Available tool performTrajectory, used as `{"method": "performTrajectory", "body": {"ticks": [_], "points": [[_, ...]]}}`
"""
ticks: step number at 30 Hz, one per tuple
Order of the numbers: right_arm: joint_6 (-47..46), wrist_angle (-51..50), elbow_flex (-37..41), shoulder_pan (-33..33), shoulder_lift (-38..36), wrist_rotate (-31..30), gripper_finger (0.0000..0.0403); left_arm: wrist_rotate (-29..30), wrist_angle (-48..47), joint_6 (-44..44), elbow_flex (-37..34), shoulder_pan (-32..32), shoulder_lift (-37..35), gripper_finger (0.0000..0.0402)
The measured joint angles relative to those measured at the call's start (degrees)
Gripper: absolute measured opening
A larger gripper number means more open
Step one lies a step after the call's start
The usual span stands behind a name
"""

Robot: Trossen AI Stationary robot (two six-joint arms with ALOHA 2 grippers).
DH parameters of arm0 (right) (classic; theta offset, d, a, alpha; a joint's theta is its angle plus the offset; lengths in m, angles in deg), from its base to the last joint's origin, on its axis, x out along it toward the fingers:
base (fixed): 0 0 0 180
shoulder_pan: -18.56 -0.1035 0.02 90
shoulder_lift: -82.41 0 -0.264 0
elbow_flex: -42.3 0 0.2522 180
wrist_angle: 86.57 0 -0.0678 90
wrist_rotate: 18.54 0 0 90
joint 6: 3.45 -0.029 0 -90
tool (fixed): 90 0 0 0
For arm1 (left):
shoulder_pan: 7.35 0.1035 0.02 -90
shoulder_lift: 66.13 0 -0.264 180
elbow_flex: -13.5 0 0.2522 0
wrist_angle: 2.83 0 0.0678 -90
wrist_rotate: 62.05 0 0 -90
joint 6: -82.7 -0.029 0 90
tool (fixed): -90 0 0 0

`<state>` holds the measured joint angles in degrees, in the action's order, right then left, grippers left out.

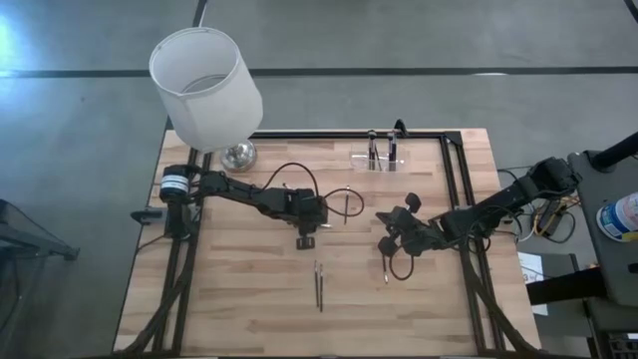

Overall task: Put items in baskets/containers
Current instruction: Put the eyeshadow brush into the transparent organizer, then put the foundation brush into the transparent organizer

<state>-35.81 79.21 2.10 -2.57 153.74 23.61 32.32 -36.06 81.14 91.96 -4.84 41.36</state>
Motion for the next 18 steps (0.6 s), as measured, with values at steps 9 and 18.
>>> {"method": "performTrajectory", "body": {"ticks": [9, 18], "points": [[10.1, 14.3, 0.9, 0.2, 3.4, 4.5, 0.0008, 0.5, 6.1, 0.0, -3.1, -0.1, -0.1, 0.0004], [18.8, 40.9, 2.0, 6.5, 20.9, 16.9, 0.0008, 0.7, 8.1, -0.2, -3.3, -0.4, -0.2, 0.0002]]}}
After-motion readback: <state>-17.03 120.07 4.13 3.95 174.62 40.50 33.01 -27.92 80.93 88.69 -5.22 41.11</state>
